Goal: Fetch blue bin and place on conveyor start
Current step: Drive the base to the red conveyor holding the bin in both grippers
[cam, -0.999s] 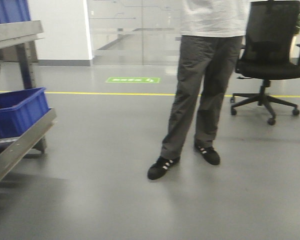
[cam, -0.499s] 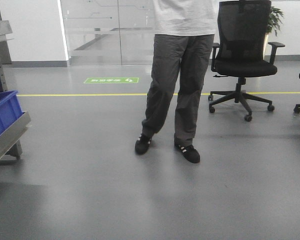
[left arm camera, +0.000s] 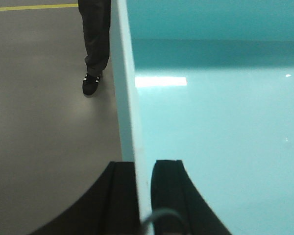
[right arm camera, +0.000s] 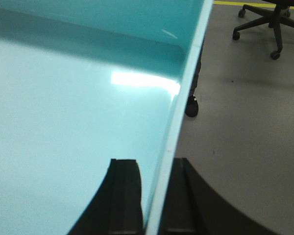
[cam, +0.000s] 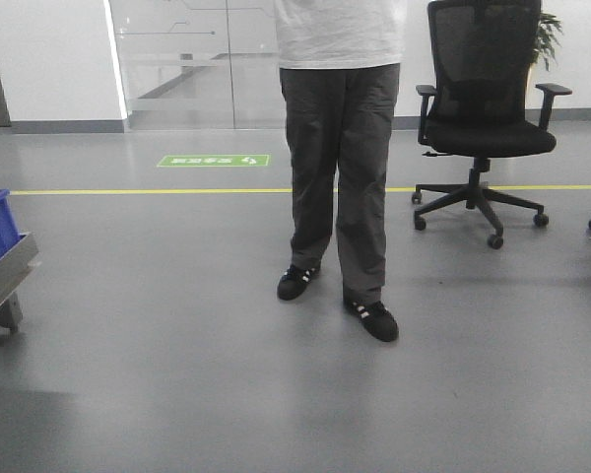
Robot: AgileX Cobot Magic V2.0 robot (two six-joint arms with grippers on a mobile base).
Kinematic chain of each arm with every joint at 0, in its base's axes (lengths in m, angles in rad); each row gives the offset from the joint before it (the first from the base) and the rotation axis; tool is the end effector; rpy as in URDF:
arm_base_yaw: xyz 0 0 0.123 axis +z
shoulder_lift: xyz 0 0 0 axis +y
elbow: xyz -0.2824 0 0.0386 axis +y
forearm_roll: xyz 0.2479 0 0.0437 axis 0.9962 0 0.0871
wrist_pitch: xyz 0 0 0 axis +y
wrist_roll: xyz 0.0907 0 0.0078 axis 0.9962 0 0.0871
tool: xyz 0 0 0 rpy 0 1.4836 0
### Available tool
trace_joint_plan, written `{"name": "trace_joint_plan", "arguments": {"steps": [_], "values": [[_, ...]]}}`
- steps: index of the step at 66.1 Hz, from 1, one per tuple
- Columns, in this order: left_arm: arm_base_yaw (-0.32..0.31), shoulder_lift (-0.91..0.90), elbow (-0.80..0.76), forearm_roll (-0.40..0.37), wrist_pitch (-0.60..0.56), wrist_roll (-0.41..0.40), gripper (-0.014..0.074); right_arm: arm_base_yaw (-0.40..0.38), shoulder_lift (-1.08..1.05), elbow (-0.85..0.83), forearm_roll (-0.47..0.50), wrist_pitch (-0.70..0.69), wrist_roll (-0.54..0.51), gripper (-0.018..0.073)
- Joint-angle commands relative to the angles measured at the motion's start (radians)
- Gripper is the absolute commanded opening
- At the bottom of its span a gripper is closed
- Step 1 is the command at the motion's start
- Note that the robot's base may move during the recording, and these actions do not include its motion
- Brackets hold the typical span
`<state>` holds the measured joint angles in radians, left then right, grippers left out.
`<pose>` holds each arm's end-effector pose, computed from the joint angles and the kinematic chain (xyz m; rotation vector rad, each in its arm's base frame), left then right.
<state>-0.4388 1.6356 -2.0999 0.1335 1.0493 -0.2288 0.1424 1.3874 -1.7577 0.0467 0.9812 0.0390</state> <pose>0.3109 -0.1343 0.5094 0.2146 2.0595 -0.2513 0.2771 0.0433 0.4926 -0.1047 2.0953 0.1659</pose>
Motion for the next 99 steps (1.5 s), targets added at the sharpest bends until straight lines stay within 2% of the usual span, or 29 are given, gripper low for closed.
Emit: {"name": "trace_joint_plan", "arguments": {"steps": [1,65,99], "values": [[-0.009,-0.013,-0.014,-0.034,-0.079,0.009,-0.0111,0.0,-0.011,-0.008,0.027,-0.032,-0.029,-0.0153],[-0.009,-0.013,-0.014,-0.034,-0.079,0.009,-0.0111,0.0,-0.011,-0.008,0.027,-0.032,-0.029,-0.0153],[-0.009,-0.013,-0.014,-0.025,-0.079,0.009,-0.0111,0.0,-0.011,-0.008,0.026,-0.097,-0.029,-0.0153]]}}
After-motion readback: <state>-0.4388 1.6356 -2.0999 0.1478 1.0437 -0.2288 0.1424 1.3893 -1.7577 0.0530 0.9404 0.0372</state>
